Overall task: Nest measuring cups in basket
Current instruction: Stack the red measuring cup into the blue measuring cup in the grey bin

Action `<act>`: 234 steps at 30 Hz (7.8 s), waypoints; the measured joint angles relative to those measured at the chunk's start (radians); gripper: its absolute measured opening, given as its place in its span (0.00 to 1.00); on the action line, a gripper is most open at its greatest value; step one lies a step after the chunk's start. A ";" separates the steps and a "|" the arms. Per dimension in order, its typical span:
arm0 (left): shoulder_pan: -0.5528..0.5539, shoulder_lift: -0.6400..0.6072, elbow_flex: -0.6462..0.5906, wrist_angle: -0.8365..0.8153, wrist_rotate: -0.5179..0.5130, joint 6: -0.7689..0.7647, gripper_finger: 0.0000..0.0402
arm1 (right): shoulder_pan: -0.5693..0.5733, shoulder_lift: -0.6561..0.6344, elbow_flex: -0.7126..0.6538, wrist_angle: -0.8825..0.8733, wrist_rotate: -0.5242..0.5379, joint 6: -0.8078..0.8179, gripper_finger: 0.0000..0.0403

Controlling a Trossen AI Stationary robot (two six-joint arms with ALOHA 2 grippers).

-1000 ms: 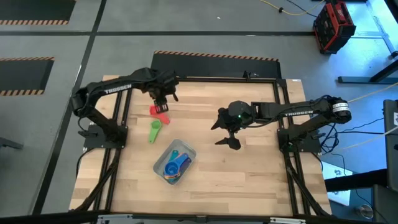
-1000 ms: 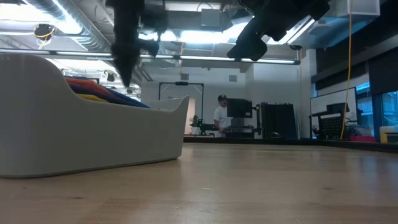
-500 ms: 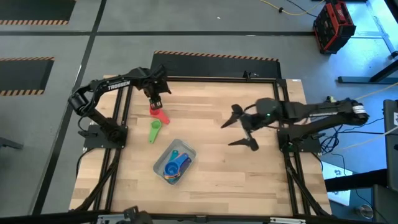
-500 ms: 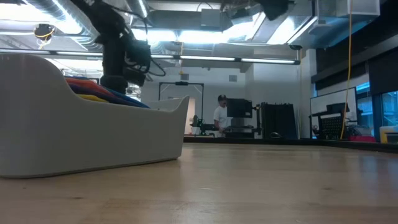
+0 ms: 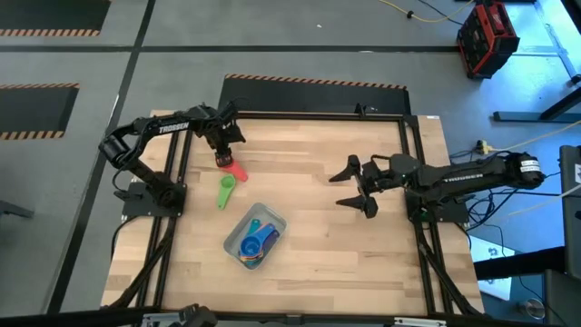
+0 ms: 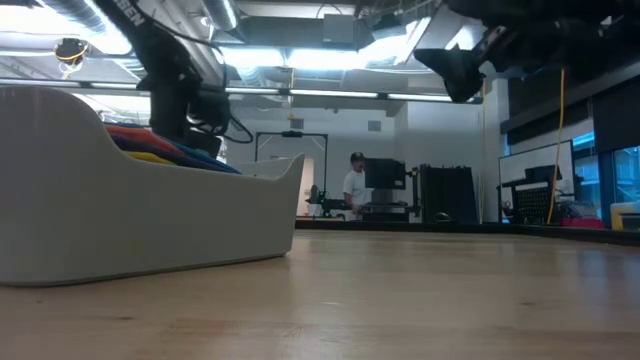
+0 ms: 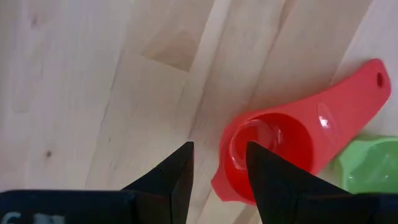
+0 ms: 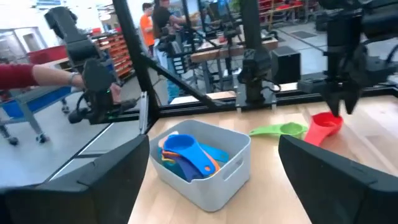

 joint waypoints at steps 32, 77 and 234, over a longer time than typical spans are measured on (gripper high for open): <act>-0.004 -0.001 -0.129 0.136 -0.030 -0.139 0.10 | 0.000 0.151 -0.004 0.144 0.087 0.004 0.90; -0.831 -0.201 0.343 -0.367 -0.068 -1.648 0.07 | 0.000 0.150 -0.004 0.132 0.088 0.000 0.90; -1.103 0.283 0.420 0.075 -0.209 -1.553 0.29 | 0.030 0.150 -0.003 0.058 0.087 -0.049 0.90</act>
